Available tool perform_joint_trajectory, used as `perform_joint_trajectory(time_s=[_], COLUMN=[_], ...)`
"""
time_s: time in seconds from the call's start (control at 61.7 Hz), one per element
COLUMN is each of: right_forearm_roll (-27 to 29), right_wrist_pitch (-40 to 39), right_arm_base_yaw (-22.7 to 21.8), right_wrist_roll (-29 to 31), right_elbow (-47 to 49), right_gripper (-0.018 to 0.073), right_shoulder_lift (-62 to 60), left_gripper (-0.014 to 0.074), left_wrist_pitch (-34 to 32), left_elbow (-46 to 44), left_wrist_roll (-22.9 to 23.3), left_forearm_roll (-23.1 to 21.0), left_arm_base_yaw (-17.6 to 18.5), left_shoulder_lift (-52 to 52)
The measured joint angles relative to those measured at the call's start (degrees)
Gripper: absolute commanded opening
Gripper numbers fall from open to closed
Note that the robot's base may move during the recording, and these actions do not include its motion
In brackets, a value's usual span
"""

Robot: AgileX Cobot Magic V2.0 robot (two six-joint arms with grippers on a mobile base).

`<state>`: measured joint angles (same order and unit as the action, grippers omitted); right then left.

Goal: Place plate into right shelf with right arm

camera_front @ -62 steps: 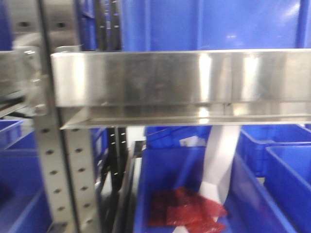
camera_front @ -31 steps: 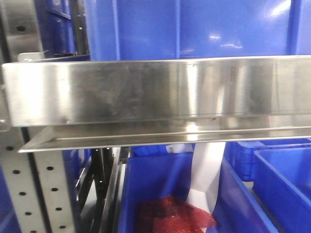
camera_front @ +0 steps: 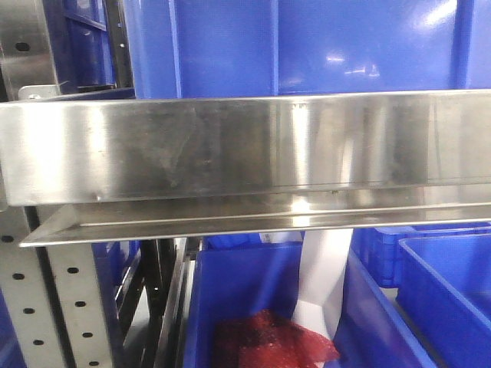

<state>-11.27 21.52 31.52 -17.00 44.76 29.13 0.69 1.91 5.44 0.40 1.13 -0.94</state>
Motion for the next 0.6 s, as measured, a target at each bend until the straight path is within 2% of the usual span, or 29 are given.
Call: perform_joint_trajectory(time_s=[0.194, 0.599], right_forearm_roll=[0.1, -1.8], right_wrist_pitch=[0.1, 8.0], right_arm_base_yaw=[0.0, -0.1], right_wrist_roll=[0.0, 0.0], right_elbow=[3.9, 33.4], right_gripper=[0.0064, 0.0064], right_shoulder_lift=[1.2, 24.2], left_gripper=[-0.0047, -0.0047], left_wrist_pitch=[0.0, 0.0], left_elbow=[0.0, 0.0], left_wrist_roll=[0.0, 0.0], left_forearm_roll=[0.0, 0.0], left_arm_base_yaw=[0.0, 0.0], left_shoulder_lift=[0.0, 0.0])
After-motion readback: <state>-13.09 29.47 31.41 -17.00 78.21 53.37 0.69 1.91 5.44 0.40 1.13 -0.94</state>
